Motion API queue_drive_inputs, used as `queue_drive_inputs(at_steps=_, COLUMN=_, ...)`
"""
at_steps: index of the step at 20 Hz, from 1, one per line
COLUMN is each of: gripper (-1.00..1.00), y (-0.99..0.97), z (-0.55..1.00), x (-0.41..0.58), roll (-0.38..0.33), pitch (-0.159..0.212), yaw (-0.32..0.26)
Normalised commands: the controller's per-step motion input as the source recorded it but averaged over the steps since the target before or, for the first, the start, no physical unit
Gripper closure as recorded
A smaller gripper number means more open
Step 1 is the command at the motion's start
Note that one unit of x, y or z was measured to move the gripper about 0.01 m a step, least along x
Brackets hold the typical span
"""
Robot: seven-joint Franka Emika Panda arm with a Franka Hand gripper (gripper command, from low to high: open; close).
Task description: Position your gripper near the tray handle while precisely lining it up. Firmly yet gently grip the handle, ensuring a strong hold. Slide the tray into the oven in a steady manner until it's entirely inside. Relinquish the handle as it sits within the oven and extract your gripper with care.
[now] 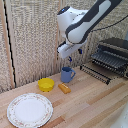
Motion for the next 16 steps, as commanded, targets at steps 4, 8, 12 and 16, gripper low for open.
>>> queue_drive_inputs(at_steps=4, gripper=-1.00, y=-0.38, z=-0.06, x=0.000, roll=-0.302, pitch=0.000, yaw=0.130)
queue_drive_inputs(at_steps=8, gripper=-1.00, y=-0.38, z=-0.07, x=0.000, roll=-0.302, pitch=0.000, yaw=0.128)
queue_drive_inputs(at_steps=12, gripper=-1.00, y=-0.42, z=-0.12, x=0.000, roll=-0.279, pitch=0.003, yaw=0.137)
queue_drive_inputs(at_steps=16, gripper=-1.00, y=-0.48, z=-0.13, x=-0.013, roll=-0.260, pitch=0.003, yaw=0.133)
